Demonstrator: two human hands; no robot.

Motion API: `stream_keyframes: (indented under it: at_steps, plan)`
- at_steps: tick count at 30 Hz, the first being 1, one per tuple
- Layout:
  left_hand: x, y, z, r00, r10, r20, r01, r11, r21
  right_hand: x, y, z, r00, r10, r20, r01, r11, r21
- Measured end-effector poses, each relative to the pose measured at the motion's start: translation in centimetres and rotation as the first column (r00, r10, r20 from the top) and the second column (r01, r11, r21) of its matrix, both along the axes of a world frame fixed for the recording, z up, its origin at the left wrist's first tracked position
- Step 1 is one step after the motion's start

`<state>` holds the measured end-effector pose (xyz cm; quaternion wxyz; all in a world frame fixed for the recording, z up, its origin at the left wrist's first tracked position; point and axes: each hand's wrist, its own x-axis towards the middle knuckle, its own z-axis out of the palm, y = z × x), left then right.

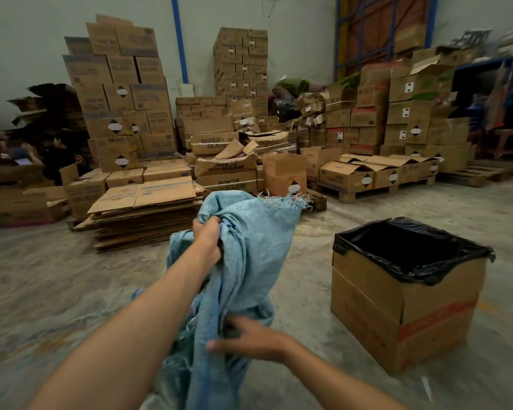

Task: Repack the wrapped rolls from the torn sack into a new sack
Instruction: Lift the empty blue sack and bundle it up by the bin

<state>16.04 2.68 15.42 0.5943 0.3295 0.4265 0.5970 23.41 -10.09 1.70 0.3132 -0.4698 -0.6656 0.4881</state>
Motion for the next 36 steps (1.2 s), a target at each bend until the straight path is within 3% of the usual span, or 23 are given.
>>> stream_keyframes:
  at_steps: [2, 4, 5, 6, 8, 10, 15, 18, 21, 26, 29, 31, 34, 36]
  plan:
    - [-1.6, 0.1, 0.6, 0.990, -0.035, -0.136, 0.041, 0.998, 0.045, 2.1, 0.6, 0.6, 0.932, -0.297, -0.206, 0.330, 0.932, 0.151]
    - [-3.4, -0.7, 1.4, 0.981, -0.056, -0.186, 0.073, 0.994, 0.082, 4.9, 1.1, 1.8, 0.695, -0.582, -0.421, 0.705, 0.666, 0.244]
    - [-4.2, -0.6, 1.6, 0.977, -0.079, -0.200, 0.100, 0.990, 0.098, 6.6, 1.2, 2.6, 0.600, -0.652, -0.463, 0.796, 0.546, 0.263]
    - [-5.1, -0.8, 1.8, 0.971, -0.100, -0.218, 0.125, 0.986, 0.106, 8.2, 1.5, 3.3, 0.565, -0.705, -0.427, 0.824, 0.508, 0.252]
    - [-6.5, -0.4, 1.9, 0.957, -0.147, -0.249, 0.182, 0.976, 0.121, 10.7, 1.8, 4.0, 0.686, -0.670, -0.285, 0.726, 0.654, 0.210]
    - [-7.0, -0.2, 2.0, 0.937, -0.177, -0.300, 0.224, 0.966, 0.131, 11.7, 2.1, 4.2, 0.848, -0.466, -0.253, 0.516, 0.835, 0.190]
    - [-6.1, -1.0, 1.3, 0.860, -0.325, -0.394, 0.412, 0.897, 0.160, 10.8, 1.9, 5.6, 0.942, -0.263, -0.209, 0.294, 0.947, 0.130]
    - [-5.0, -1.7, 1.1, 0.860, -0.334, -0.386, 0.419, 0.894, 0.158, 10.3, 1.7, 5.3, 0.925, -0.357, -0.129, 0.379, 0.895, 0.237]
    - [-4.8, -2.0, 1.0, 0.842, -0.429, -0.326, 0.491, 0.861, 0.134, 10.8, 1.6, 4.3, 0.867, -0.462, -0.184, 0.497, 0.784, 0.373]
    - [-6.8, -1.9, -2.1, 0.658, -0.643, -0.392, 0.709, 0.704, 0.034, 11.8, 1.9, 3.2, 0.718, -0.620, -0.316, 0.695, 0.622, 0.360]
    - [-8.0, -1.7, -4.3, 0.633, -0.716, -0.294, 0.754, 0.657, 0.021, 12.9, 3.1, 2.9, 0.676, -0.689, -0.262, 0.732, 0.585, 0.349]
    - [-8.9, -1.3, -5.8, 0.553, -0.796, -0.246, 0.818, 0.575, -0.021, 13.6, 3.7, 3.0, 0.660, -0.719, -0.218, 0.747, 0.594, 0.298]
    - [-8.7, -2.2, -7.3, 0.379, -0.776, -0.505, 0.802, 0.547, -0.239, 13.9, 4.2, 3.2, 0.586, -0.755, -0.294, 0.809, 0.567, 0.156]
    - [-7.2, -3.3, -8.5, 0.271, -0.701, -0.659, 0.753, 0.581, -0.309, 13.3, 4.2, 3.7, 0.534, -0.772, -0.345, 0.808, 0.586, -0.060]
